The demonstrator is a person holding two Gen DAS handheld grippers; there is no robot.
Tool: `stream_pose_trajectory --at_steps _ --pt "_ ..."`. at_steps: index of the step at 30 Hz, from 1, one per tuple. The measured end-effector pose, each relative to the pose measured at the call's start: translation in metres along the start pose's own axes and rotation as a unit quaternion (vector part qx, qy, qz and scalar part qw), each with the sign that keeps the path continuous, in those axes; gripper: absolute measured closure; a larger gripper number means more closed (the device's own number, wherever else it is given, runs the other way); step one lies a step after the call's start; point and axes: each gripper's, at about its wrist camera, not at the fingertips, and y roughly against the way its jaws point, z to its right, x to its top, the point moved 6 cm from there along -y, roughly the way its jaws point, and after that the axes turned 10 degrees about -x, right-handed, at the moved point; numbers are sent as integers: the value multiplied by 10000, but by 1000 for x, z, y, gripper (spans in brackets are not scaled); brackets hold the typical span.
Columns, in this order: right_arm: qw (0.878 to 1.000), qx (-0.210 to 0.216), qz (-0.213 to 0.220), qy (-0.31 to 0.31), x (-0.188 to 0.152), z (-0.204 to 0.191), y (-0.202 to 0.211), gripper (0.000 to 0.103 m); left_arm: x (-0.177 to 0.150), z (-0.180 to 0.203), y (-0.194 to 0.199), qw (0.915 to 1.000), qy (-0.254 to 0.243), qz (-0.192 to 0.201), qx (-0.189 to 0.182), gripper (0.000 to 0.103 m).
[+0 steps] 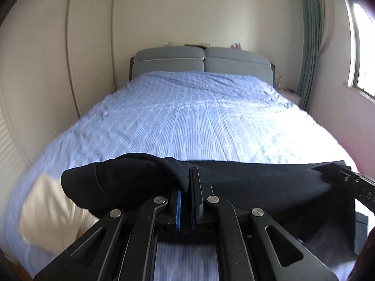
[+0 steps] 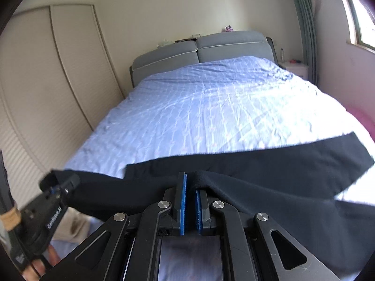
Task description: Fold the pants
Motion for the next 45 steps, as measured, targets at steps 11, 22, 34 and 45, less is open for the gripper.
stream_pose_trajectory --at_steps 11,22,34,45 --pt "9954 -335 -763 467 47 -3 -162 95 30 -16 -183 9932 164 -1147 67 95" --pt "9840 -774 -1517 519 26 2 -276 95 -9 -20 -290 9779 279 -2062 197 91" --pt "9840 -190 -1757 208 25 3 -247 40 6 -31 -223 9843 76 -1721 380 31" --pt "9790 -311 -1761 976 -21 87 -88 33 -39 85 -94 9738 -916 -1817 -1014 24"
